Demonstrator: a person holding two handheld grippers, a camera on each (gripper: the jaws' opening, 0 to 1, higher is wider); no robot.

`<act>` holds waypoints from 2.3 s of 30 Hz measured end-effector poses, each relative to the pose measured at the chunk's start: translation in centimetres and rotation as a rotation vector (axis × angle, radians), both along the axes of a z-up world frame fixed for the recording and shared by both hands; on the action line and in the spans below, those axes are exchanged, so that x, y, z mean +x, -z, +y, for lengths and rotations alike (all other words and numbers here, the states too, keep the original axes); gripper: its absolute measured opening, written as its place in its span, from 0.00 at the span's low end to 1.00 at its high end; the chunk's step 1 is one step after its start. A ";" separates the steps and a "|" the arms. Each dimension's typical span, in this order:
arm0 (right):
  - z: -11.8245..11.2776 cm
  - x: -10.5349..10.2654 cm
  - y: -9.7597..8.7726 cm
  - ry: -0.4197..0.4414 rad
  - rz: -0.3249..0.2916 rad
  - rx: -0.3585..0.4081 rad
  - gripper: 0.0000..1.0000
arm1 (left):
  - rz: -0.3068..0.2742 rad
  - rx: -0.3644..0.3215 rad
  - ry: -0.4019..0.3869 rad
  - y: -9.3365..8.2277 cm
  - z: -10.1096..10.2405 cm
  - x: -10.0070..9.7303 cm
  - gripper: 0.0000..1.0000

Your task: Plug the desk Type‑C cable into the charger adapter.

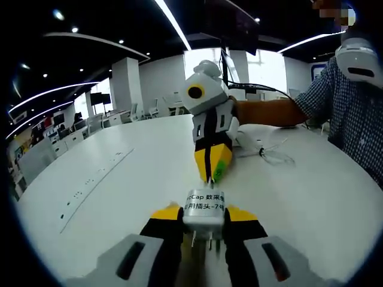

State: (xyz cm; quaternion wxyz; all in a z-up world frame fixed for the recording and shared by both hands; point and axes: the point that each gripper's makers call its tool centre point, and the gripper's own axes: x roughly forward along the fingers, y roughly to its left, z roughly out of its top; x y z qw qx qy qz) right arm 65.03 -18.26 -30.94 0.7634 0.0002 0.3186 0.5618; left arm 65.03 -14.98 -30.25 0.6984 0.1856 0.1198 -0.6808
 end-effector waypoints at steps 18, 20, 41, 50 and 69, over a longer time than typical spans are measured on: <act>0.3 0.0 0.0 -0.084 -0.190 -0.044 0.05 | 0.002 0.001 0.000 0.0 -0.2 -0.4 0.27; 0.3 0.1 0.2 -0.109 -0.235 -0.065 0.05 | 0.000 -0.001 0.002 0.0 -0.2 -0.4 0.27; 1.5 -0.4 0.2 -0.220 -0.424 -0.079 0.06 | 0.009 -0.003 0.016 0.1 -0.3 -0.9 0.27; 2.0 -0.9 0.2 -0.260 -0.433 -0.055 0.06 | 0.037 -0.007 0.028 0.1 -0.4 -1.0 0.27; 2.2 -1.1 0.2 -0.304 -0.432 -0.063 0.05 | 0.062 0.002 0.043 0.1 -0.5 -1.1 0.27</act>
